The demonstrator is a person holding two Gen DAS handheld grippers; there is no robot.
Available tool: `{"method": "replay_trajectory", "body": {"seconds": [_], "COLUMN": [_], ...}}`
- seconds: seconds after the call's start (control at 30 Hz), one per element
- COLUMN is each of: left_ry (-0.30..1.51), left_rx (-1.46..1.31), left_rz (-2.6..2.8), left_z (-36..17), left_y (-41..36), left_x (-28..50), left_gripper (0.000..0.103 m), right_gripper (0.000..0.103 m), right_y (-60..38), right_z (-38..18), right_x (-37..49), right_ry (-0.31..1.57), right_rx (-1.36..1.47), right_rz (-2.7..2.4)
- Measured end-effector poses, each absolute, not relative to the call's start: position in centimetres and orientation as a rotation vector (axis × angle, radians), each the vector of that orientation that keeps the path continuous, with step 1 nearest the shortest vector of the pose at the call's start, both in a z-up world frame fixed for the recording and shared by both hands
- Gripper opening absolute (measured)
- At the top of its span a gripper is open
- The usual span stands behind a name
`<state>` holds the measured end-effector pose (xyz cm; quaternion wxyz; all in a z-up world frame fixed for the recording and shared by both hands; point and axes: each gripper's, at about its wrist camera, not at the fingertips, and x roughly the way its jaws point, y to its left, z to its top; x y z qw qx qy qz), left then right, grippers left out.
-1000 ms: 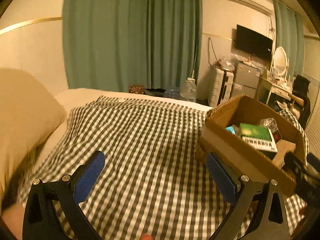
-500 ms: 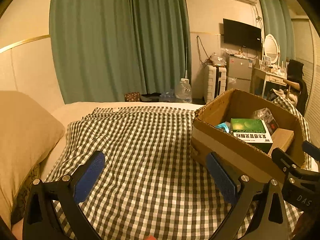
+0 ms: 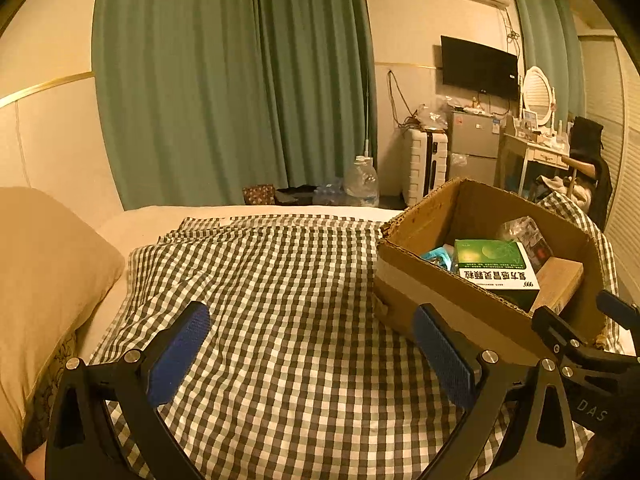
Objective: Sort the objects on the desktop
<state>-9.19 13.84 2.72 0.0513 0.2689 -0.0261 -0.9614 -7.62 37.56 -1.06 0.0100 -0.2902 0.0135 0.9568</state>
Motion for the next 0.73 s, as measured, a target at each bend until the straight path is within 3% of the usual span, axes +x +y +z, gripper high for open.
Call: {"method": "replay_trajectory", "body": {"seconds": [0.37, 0.57, 0.73], "left_ry": [-0.095, 0.031, 0.019], "left_rx": [0.859, 0.916, 0.895], "left_rz": [-2.938, -2.961, -2.969], "left_z": [2.50, 1.98, 2.15], "left_y": [13.90, 13.23, 13.15], "left_x": [-9.41, -9.50, -9.24], "left_gripper": [0.103, 0.103, 0.103], "right_gripper": [0.103, 0.103, 0.103], "right_y": [37.38, 37.16, 37.19], "right_z": [-1.25, -1.39, -1.49], "right_x": [-7.71, -7.77, -7.78], "right_ry": [0.050, 0.040, 0.053], "right_rx": [-0.928, -0.941, -0.945], "right_rz": [2.986, 2.983, 2.979]}}
